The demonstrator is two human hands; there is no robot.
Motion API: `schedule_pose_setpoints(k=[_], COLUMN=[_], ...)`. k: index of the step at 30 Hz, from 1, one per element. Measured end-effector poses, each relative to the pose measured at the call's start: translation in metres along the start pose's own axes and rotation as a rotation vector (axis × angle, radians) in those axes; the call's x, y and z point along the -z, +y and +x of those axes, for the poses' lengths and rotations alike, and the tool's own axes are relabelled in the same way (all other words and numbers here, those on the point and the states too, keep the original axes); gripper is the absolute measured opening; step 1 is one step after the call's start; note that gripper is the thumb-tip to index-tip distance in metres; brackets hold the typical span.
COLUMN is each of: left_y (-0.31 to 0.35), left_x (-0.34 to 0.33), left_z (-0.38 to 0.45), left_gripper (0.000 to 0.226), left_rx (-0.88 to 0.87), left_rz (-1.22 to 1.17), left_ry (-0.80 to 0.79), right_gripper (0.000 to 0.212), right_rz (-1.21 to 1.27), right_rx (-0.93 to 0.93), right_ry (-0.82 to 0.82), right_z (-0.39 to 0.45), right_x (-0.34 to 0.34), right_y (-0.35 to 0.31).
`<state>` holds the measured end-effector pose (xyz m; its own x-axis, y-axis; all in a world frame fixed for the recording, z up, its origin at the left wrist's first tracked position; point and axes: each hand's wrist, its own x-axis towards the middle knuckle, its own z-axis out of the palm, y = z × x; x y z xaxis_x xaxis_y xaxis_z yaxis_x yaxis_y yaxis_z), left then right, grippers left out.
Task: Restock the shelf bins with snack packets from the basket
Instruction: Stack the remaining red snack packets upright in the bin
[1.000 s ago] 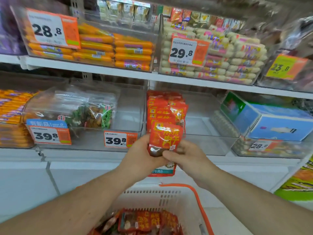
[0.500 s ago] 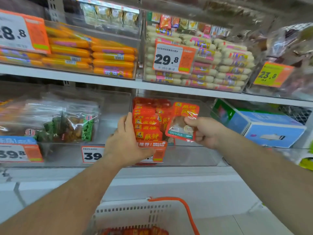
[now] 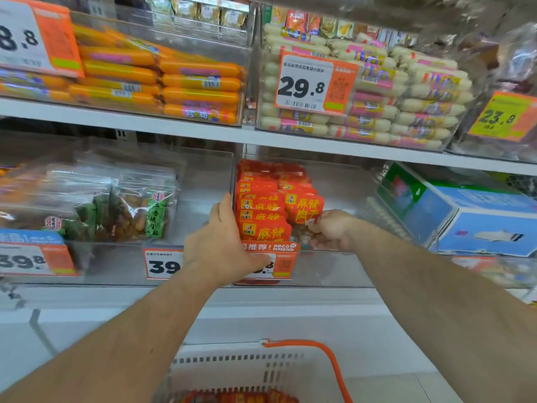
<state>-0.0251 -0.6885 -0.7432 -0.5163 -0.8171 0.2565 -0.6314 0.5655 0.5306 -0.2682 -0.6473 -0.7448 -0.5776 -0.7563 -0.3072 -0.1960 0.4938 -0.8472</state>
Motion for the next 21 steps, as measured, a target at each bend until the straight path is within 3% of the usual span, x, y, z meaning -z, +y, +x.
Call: schedule_pose_setpoints(k=[2, 9, 21], left_y=[-0.001, -0.001, 0.001], left_x=[-0.001, -0.003, 0.0], left_z=[0.001, 0.001, 0.0], left_gripper=[0.115, 0.119, 0.121], left_rx=[0.001, -0.003, -0.011], left_rz=[0.021, 0.045, 0.08], left_ry=[0.008, 0.021, -0.001], right_gripper=[0.003, 0.025, 0.022], right_rz=[0.026, -0.105, -0.272], right_rx=[-0.026, -0.034, -0.048], right_ry=[0.007, 0.025, 0.046], right_z=[0.002, 0.014, 0.005], right_x=[-0.001, -0.001, 0.0], right_y=[0.002, 0.007, 0.003])
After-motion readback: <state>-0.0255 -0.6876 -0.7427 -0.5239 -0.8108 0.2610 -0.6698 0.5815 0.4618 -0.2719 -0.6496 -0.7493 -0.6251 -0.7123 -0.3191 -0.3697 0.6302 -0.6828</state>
